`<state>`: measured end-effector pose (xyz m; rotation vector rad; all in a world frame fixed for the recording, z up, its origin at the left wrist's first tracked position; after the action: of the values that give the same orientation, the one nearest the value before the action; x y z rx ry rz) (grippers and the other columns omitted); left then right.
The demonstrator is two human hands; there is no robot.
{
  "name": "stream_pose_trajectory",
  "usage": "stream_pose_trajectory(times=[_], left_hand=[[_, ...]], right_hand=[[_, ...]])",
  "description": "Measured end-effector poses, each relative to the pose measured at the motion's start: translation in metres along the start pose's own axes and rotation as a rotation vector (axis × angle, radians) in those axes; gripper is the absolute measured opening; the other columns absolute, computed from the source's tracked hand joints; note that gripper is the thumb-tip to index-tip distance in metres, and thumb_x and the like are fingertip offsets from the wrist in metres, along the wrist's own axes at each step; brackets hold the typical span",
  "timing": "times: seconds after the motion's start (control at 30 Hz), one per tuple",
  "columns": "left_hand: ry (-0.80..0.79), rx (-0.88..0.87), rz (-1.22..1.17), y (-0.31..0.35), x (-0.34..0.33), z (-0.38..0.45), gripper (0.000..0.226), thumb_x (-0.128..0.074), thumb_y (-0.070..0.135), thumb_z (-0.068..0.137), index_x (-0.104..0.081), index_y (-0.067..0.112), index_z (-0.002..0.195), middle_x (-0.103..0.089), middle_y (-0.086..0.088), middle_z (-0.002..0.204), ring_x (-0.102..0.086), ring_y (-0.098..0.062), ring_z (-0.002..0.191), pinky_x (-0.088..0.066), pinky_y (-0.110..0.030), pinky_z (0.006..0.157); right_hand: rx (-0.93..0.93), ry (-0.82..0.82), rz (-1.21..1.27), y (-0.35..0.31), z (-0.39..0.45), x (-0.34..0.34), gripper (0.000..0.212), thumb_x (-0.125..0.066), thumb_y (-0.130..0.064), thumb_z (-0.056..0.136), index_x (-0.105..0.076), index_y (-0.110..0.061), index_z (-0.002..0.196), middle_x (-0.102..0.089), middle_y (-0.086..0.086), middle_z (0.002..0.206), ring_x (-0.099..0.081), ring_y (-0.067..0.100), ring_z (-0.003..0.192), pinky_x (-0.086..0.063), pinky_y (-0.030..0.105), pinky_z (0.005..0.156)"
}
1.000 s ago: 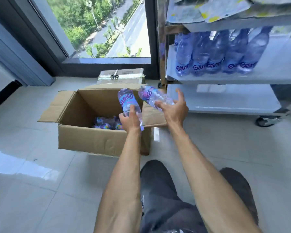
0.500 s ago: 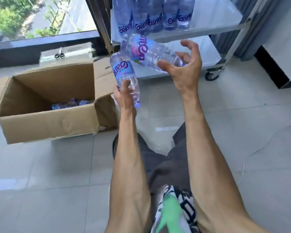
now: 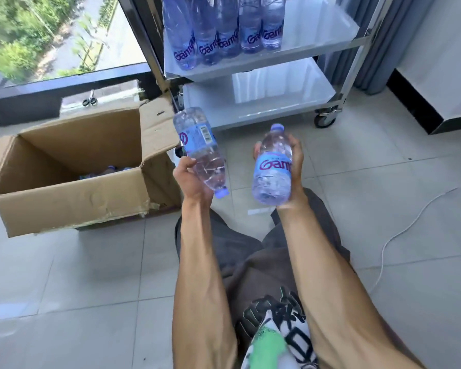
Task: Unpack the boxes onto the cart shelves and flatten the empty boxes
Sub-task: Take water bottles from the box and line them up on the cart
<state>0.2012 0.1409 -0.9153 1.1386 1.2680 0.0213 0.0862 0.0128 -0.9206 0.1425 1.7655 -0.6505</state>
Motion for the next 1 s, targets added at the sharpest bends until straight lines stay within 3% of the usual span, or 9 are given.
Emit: stream_pose_trajectory(times=[0.17, 0.27, 0.33, 0.4, 0.5, 0.63, 0.73, 0.9, 1.0], left_hand=[[0.075, 0.123, 0.160, -0.005, 0.001, -0.012, 0.049, -0.032, 0.029, 0.091, -0.051, -0.006, 0.119, -0.054, -0.019, 0.088, -0.055, -0.029, 0.070, -0.049, -0.028, 0.056], [0.094, 0.199, 0.195, -0.007, 0.001, -0.017, 0.042, -0.044, 0.030, 0.087, -0.052, -0.001, 0.114, -0.052, -0.012, 0.086, -0.051, -0.022, 0.071, -0.039, -0.027, 0.060], [0.120, 0.207, 0.211, -0.008, 0.002, -0.016, 0.030, -0.050, 0.023, 0.087, -0.047, 0.006, 0.112, -0.048, -0.010, 0.087, -0.046, -0.020, 0.072, -0.030, -0.026, 0.062], [0.155, 0.190, 0.206, -0.009, 0.007, -0.013, 0.011, -0.048, 0.019, 0.096, -0.049, 0.015, 0.105, -0.054, -0.011, 0.090, -0.053, -0.024, 0.071, -0.045, -0.027, 0.057], [0.161, 0.336, 0.295, -0.009, 0.012, -0.016, 0.023, -0.054, 0.036, 0.096, -0.068, 0.019, 0.103, -0.065, -0.012, 0.093, -0.061, -0.027, 0.066, -0.049, -0.023, 0.047], [0.086, 0.447, 0.436, -0.011, 0.017, -0.017, 0.032, -0.061, 0.041, 0.091, -0.069, 0.030, 0.119, -0.069, -0.008, 0.102, -0.065, -0.028, 0.067, -0.047, -0.025, 0.048], [0.053, 0.462, 0.475, -0.007, 0.019, -0.016, 0.040, -0.055, 0.044, 0.090, -0.067, 0.022, 0.121, -0.070, -0.007, 0.109, -0.068, -0.030, 0.068, -0.049, -0.029, 0.051], [0.129, 0.574, 0.376, -0.003, 0.034, -0.020, 0.045, -0.041, 0.036, 0.085, -0.063, 0.002, 0.106, -0.065, -0.022, 0.089, -0.063, -0.039, 0.057, -0.050, -0.028, 0.048], [0.189, 0.510, 0.266, -0.010, 0.032, -0.018, 0.039, -0.044, 0.036, 0.089, -0.068, 0.007, 0.100, -0.065, -0.017, 0.088, -0.063, -0.033, 0.057, -0.053, -0.031, 0.045]], right_hand=[[-0.081, 0.159, 0.023, 0.009, -0.001, 0.032, 0.018, -0.046, -0.039, 0.094, -0.054, -0.025, 0.101, -0.043, 0.005, 0.084, -0.056, 0.019, 0.071, -0.051, 0.025, 0.057], [-0.161, 0.100, -0.020, 0.013, -0.002, 0.037, 0.031, -0.035, -0.046, 0.099, -0.050, -0.020, 0.108, -0.045, 0.008, 0.091, -0.058, 0.020, 0.073, -0.054, 0.027, 0.061], [-0.191, 0.090, -0.053, 0.013, -0.003, 0.034, 0.038, -0.040, -0.055, 0.095, -0.051, -0.022, 0.110, -0.046, 0.006, 0.093, -0.053, 0.021, 0.084, -0.047, 0.029, 0.073], [-0.233, 0.113, -0.090, 0.012, -0.004, 0.032, 0.042, -0.057, -0.059, 0.086, -0.054, -0.023, 0.107, -0.048, 0.004, 0.089, -0.052, 0.023, 0.084, -0.045, 0.031, 0.073], [-0.203, 0.180, -0.188, 0.011, 0.000, 0.029, 0.053, -0.074, -0.052, 0.074, -0.046, -0.025, 0.110, -0.044, 0.004, 0.085, -0.053, 0.020, 0.069, -0.050, 0.030, 0.059], [-0.144, 0.272, -0.188, 0.006, 0.014, 0.029, 0.047, -0.075, -0.049, 0.068, -0.057, -0.016, 0.096, -0.055, 0.006, 0.078, -0.059, 0.021, 0.067, -0.054, 0.032, 0.068], [-0.186, 0.235, -0.197, -0.002, 0.023, 0.038, 0.034, -0.066, -0.045, 0.083, -0.061, -0.012, 0.085, -0.061, 0.010, 0.080, -0.063, 0.025, 0.072, -0.054, 0.036, 0.071], [-0.345, 0.132, -0.205, 0.005, 0.011, 0.065, 0.059, -0.054, -0.056, 0.083, -0.052, -0.005, 0.113, -0.057, 0.018, 0.103, -0.060, 0.030, 0.082, -0.055, 0.036, 0.070], [-0.394, 0.113, -0.265, 0.008, 0.006, 0.068, 0.058, -0.062, -0.056, 0.075, -0.060, -0.004, 0.101, -0.060, 0.016, 0.098, -0.061, 0.028, 0.077, -0.054, 0.036, 0.070]])
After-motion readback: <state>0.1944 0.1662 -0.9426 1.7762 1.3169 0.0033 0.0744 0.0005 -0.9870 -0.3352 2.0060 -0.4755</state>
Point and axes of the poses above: each hand's wrist, its own z-axis towards the middle knuckle, its own x-axis out of the back of the hand, y = z × x, the point moved 2 cm from there along z, towards the middle knuckle
